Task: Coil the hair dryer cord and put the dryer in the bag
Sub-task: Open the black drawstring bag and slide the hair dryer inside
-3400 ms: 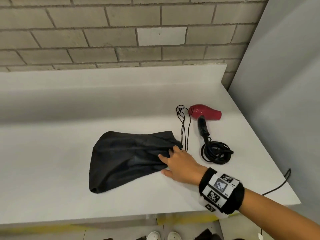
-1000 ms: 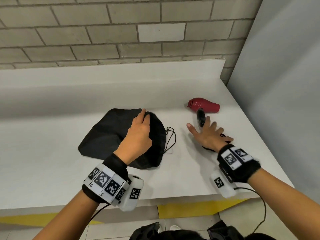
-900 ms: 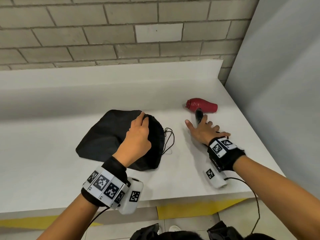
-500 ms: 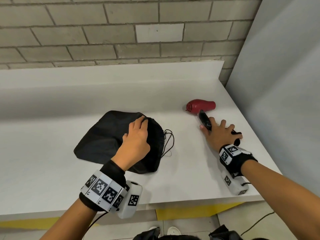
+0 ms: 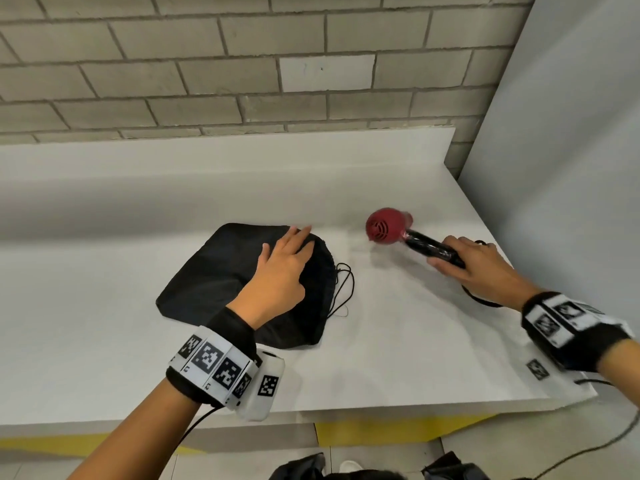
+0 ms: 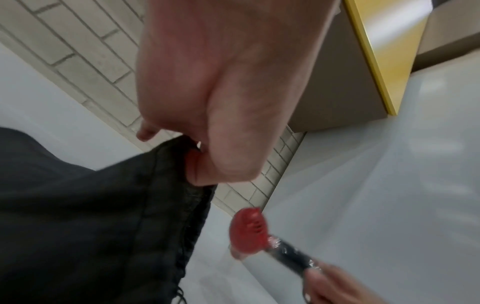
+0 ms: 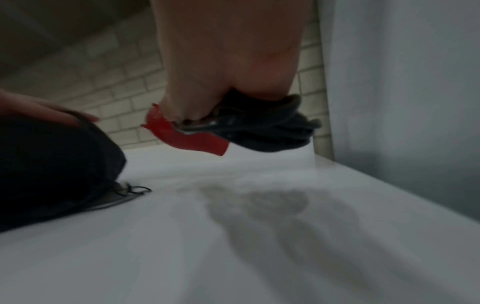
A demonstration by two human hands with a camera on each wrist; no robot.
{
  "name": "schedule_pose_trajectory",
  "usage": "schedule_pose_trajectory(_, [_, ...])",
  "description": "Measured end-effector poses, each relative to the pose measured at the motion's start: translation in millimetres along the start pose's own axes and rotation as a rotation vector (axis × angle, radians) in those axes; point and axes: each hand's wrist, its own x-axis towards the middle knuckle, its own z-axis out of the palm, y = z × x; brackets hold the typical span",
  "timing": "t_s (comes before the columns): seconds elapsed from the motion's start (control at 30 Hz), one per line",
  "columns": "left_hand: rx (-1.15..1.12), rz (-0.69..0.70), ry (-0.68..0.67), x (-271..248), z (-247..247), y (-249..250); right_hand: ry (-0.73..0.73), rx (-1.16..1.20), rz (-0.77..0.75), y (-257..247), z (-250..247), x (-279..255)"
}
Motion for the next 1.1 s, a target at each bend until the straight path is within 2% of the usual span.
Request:
schedule_pose_trajectory(0.1, [0.022, 0.050, -0.078, -2, 2, -1, -0.087, 0.009, -0.323, -15, -22, -27])
schedule_pose_trajectory(0.2, [-0.044, 0.074, -0.159, -5, 4, 1, -0.127, -0.171, -0.583, -34, -22, -40])
schedule_pose_trajectory(0.27, [-0.094, 0.082, -0.209, -8, 6, 4, -0.078, -0.285, -0.717, -47, -15, -34])
schedule_pose_trajectory(0.33, [-0.125, 0.071, -0.264, -12, 7, 8, -0.002, -0.376, -0.785, -58, -7, -21])
schedule_pose_trajectory(0.4, [-0.128, 0.045, -0.299, -14, 8, 17, 0.072, -0.404, -0.762, -68, 2, -8])
schedule_pose_trajectory(0.5, [-0.115, -0.004, -0.280, -14, 13, 31, 0.179, -0.375, -0.679, -92, 13, 0])
schedule_pose_trajectory(0.6, [-0.129, -0.015, -0.252, -10, 16, 43, 0.131, -0.350, -0.602, -118, 22, 2])
schedule_pose_trajectory(0.73, [-0.164, 0.032, -0.271, -6, 18, 58, 0.043, -0.267, -0.584, -142, 29, 3])
schedule_pose_trajectory(0.83, [-0.125, 0.058, -0.279, -1, 17, 65, 0.014, -0.388, -0.555, -157, 37, 5])
schedule_pose_trajectory(0.93, [-0.090, 0.069, -0.337, 2, 10, 60, -0.078, -0.450, -0.500, -170, 41, 2])
schedule_pose_trajectory(1.03, [-0.139, -0.005, -0.324, 4, -2, 45, -0.121, -0.336, -0.547, -174, 38, -5])
schedule_pose_trajectory(1.1, [-0.153, -0.069, -0.317, 11, -10, 35, -0.043, -0.470, -0.615, -172, 41, -14])
